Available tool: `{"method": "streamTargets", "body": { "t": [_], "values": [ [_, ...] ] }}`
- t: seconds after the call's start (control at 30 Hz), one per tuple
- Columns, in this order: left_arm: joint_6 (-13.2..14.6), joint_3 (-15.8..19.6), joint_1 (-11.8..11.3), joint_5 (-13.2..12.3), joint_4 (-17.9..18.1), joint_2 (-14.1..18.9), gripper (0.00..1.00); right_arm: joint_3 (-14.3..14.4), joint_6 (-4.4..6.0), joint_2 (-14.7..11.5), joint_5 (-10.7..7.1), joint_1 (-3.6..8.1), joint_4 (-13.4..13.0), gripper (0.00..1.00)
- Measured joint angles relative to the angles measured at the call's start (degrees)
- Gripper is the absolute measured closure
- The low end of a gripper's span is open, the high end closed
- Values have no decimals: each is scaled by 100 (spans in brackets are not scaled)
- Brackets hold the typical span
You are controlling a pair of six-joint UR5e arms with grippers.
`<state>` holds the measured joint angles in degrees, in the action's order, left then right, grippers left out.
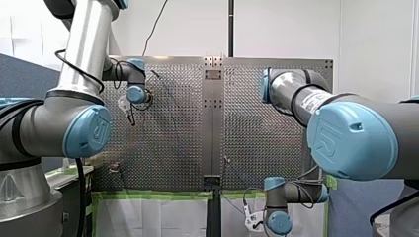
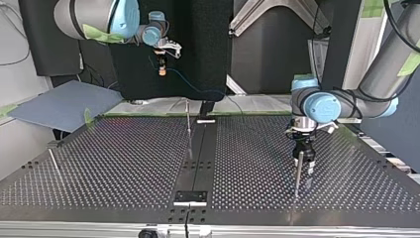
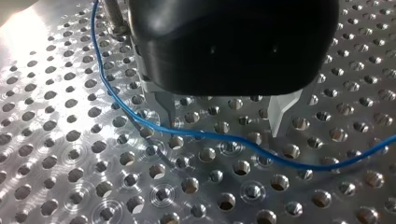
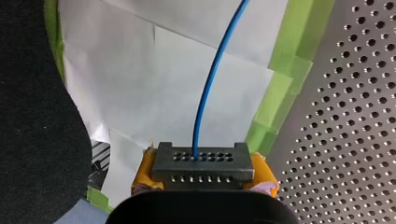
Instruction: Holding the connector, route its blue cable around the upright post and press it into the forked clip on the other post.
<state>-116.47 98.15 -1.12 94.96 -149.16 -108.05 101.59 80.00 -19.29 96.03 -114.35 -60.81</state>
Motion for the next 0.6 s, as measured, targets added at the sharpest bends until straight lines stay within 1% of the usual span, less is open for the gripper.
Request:
{"method": "streamTargets", "body": {
  "t": [0.1,0.17,0.27,0.43,0.6],
  "values": [
    [-4,0,-8,0,-4,0,0,74,40,-124,-1,15,125,100],
    [-6,0,-11,0,-6,0,0,165,102,-227,-3,34,216,100],
    [-6,0,-11,0,-8,0,0,319,166,-387,-6,56,301,100],
    [-12,0,-10,0,-29,0,0,552,198,-626,-6,64,413,100],
    [-15,0,-2,0,-54,0,0,681,227,-883,-6,72,578,100]
  ]
}}
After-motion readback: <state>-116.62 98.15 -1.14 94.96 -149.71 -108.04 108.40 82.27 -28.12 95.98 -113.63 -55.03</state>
